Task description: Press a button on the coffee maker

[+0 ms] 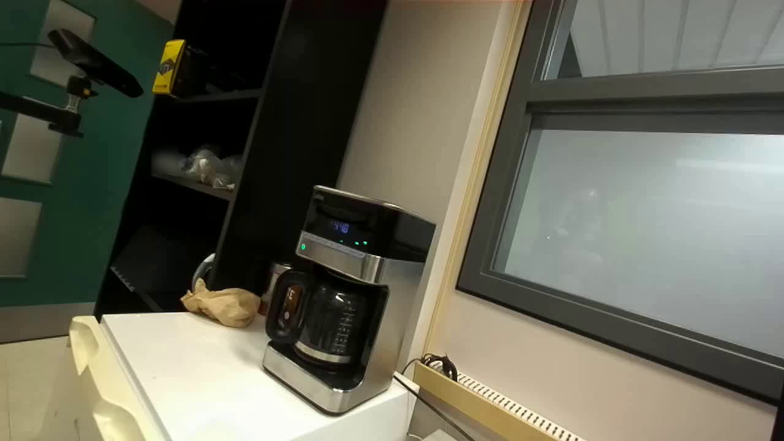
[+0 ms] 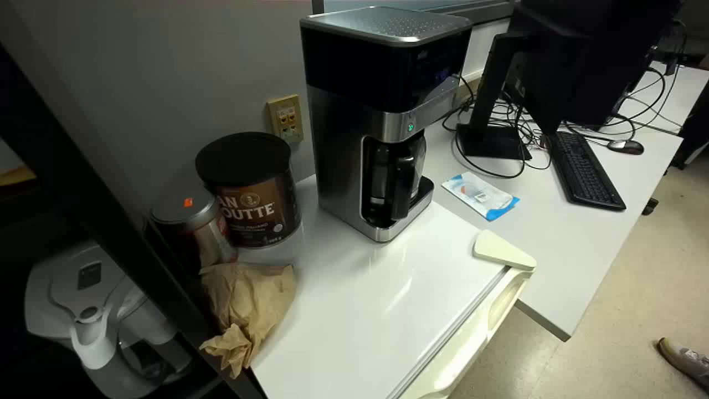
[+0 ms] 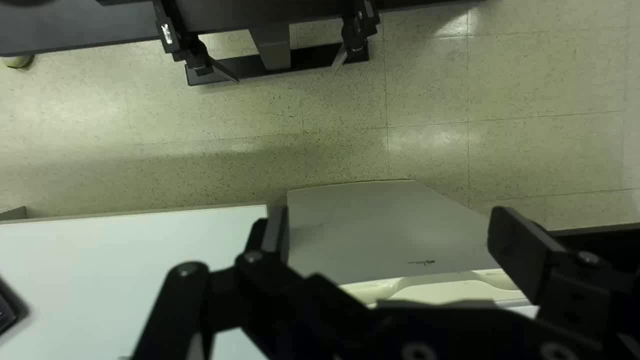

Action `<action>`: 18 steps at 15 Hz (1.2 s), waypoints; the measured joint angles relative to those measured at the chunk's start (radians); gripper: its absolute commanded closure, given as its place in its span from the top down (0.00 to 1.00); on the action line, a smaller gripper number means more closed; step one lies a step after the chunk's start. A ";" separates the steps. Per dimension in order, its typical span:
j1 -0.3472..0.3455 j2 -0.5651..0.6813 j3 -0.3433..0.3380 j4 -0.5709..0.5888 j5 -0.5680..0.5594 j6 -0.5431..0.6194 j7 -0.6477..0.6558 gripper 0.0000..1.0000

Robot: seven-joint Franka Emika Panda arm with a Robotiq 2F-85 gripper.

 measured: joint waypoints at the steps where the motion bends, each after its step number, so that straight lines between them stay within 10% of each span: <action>1: 0.000 0.000 0.000 0.000 0.000 0.000 0.000 1.00; 18: -0.014 0.049 -0.002 0.008 -0.071 0.080 -0.011 1.00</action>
